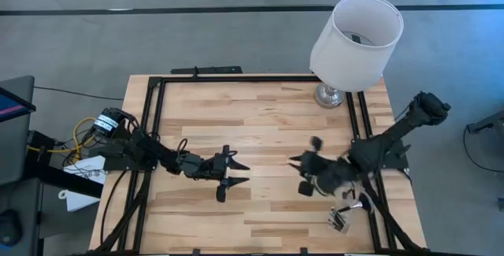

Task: Pick & Place Makeup Brushes
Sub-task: Return to Home Position

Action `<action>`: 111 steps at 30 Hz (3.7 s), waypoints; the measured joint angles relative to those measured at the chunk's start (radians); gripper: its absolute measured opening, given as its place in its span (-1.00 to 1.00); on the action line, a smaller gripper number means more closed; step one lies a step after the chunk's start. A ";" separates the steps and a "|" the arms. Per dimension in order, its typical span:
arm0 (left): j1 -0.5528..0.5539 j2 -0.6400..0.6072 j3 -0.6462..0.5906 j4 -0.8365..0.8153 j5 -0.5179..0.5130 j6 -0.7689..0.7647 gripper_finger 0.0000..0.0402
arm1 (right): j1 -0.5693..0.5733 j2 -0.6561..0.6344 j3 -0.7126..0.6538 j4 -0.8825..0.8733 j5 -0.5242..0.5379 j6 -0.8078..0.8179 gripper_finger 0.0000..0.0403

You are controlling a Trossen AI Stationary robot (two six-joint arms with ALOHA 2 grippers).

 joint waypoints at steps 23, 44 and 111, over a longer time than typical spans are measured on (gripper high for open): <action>0.024 -0.556 -0.195 -0.475 0.067 0.062 -0.19 | -0.323 0.029 -0.052 0.061 -0.446 -0.223 -0.71; 0.077 -0.831 -0.522 -0.196 0.133 0.108 -0.19 | -0.167 0.008 -0.168 0.216 -0.232 -0.345 -0.71; 0.077 -1.463 -0.521 -0.802 0.060 0.079 -0.19 | -0.072 -0.789 -0.787 0.788 0.024 -0.324 -0.71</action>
